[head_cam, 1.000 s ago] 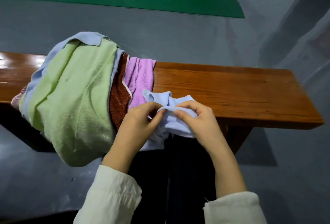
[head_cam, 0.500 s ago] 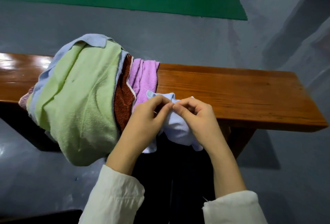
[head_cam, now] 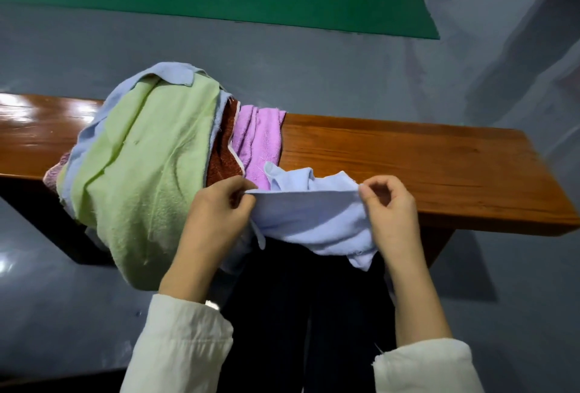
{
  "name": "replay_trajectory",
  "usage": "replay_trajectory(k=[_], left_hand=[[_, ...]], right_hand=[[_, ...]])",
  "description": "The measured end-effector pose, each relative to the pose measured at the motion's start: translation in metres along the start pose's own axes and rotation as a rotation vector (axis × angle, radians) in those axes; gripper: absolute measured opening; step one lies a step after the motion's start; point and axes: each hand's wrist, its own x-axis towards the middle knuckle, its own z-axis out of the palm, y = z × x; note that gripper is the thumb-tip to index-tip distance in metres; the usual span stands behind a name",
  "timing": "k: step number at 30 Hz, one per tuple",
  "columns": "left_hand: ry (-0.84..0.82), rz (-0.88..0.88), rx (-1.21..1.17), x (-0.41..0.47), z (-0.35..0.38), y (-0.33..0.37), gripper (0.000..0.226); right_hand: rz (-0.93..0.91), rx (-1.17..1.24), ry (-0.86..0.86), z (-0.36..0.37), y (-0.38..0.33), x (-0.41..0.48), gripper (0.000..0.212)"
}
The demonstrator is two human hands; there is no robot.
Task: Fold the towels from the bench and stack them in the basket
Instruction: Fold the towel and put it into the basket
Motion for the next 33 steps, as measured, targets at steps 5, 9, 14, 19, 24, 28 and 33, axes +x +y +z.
replay_trajectory(k=[5, 9, 14, 19, 24, 28, 33], left_hand=[[-0.125, 0.131, -0.287, 0.000, 0.007, 0.031, 0.024], [-0.129, 0.165, -0.308, 0.000, 0.006, 0.033, 0.024], [-0.099, 0.125, -0.113, -0.003, 0.000, 0.015, 0.028], [-0.050, 0.026, -0.079, 0.000, -0.002, -0.004, 0.014], [0.076, -0.076, -0.438, -0.005, 0.010, 0.006, 0.019], [0.019, -0.005, -0.577, -0.009, 0.016, 0.033, 0.011], [-0.300, 0.179, -0.385, -0.014, 0.021, 0.045, 0.035]], right_hand=[[-0.052, 0.400, -0.413, 0.035, -0.035, -0.020, 0.031], [-0.077, 0.260, -0.398, 0.038, -0.031, -0.020, 0.016], [-0.112, 0.255, -0.224, 0.026, -0.017, -0.014, 0.014], [-0.066, 0.320, -0.065, 0.016, -0.012, -0.010, 0.013], [-0.079, 0.319, -0.132, 0.015, -0.014, -0.012, 0.013], [-0.097, 0.306, -0.271, 0.022, -0.017, -0.019, 0.013], [-0.094, 0.436, -0.377, 0.027, -0.031, -0.026, 0.011]])
